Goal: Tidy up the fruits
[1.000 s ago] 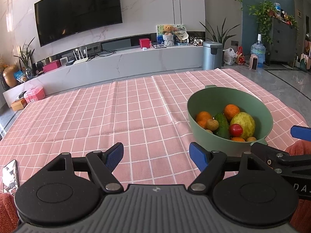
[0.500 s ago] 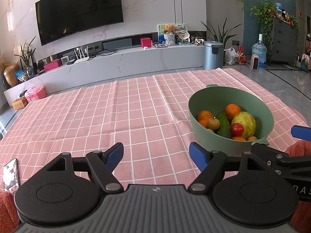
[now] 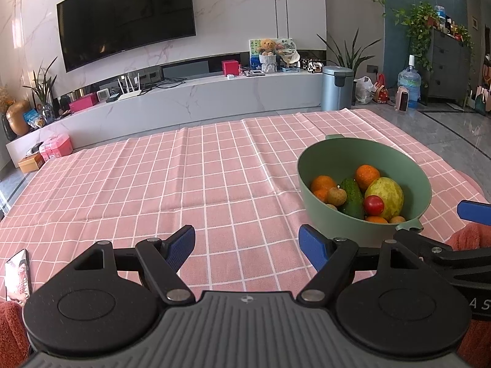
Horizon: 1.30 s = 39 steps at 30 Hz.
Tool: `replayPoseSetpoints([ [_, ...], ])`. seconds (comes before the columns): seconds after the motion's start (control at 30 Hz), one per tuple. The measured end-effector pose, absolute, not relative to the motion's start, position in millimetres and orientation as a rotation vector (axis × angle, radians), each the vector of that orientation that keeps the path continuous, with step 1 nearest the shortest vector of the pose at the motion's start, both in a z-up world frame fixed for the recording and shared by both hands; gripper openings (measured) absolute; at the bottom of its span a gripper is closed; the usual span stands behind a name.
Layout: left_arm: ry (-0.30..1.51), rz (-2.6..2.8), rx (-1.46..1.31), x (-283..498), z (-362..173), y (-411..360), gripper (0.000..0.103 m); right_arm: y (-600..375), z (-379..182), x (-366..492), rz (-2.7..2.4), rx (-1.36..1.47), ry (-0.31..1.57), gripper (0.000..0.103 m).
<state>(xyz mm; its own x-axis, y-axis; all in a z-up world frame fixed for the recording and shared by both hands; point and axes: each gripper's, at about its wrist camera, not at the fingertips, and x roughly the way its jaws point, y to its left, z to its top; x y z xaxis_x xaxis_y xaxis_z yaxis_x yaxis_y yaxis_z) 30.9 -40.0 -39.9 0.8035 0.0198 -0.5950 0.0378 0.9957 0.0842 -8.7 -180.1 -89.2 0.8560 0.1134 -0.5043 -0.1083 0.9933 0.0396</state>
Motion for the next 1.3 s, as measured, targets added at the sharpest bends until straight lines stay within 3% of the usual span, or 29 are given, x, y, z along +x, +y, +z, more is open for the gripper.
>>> replayPoseSetpoints([
  [1.3, 0.64, 0.0, 0.08, 30.1, -36.7, -36.2, 0.09, -180.1, -90.7, -6.9, 0.117, 0.004, 0.54, 0.091],
])
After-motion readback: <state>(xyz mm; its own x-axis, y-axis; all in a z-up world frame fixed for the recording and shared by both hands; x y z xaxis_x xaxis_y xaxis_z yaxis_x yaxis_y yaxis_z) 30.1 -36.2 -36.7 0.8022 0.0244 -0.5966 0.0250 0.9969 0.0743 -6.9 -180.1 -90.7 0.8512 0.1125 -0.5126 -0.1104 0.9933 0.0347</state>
